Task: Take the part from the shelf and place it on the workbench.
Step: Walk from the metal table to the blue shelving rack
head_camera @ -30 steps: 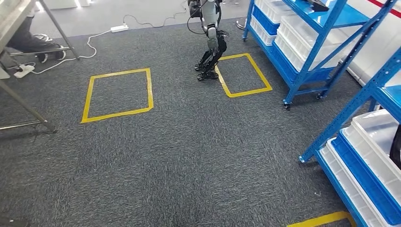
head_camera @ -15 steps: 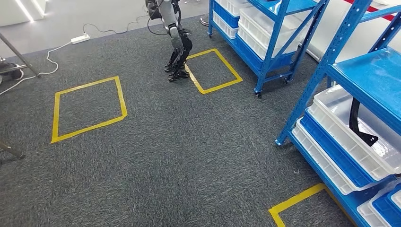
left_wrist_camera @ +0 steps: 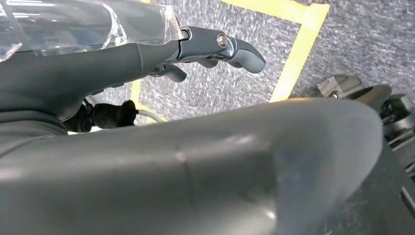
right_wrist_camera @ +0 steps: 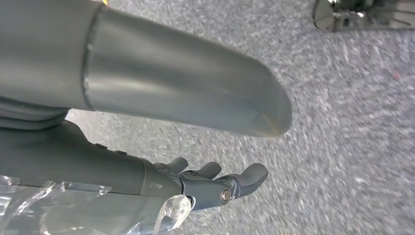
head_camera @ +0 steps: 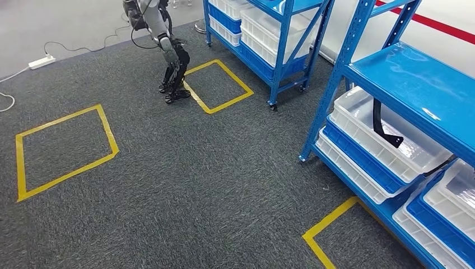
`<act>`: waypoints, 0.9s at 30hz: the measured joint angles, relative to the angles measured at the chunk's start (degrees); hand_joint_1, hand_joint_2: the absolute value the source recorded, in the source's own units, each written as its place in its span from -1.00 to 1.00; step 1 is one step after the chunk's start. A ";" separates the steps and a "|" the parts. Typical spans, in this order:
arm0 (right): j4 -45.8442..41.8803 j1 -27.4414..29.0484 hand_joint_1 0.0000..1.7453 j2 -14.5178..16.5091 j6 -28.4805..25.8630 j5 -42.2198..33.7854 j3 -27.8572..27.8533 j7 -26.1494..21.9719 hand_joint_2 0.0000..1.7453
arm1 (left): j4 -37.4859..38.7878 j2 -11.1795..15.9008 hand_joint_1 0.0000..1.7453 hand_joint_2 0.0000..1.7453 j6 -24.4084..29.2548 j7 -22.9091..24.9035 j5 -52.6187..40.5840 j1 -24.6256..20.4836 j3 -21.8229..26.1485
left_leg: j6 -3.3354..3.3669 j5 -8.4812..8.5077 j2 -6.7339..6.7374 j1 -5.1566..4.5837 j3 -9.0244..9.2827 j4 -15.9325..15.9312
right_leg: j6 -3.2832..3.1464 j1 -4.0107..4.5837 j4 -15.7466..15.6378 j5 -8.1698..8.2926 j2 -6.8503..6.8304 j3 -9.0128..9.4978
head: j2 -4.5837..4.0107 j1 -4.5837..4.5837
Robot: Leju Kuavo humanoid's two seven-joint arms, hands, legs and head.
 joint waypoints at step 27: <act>0.01 -0.51 -1.00 0.13 -0.13 0.57 0.95 0.81 -1.00 | 0.00 0.04 -1.00 -1.00 -0.01 -0.32 0.11 0.22 0.63 | -1.15 -0.30 -1.42 -0.03 0.47 0.10 | -1.65 0.40 -0.64 0.42 0.06 0.85 | 0.00 -0.20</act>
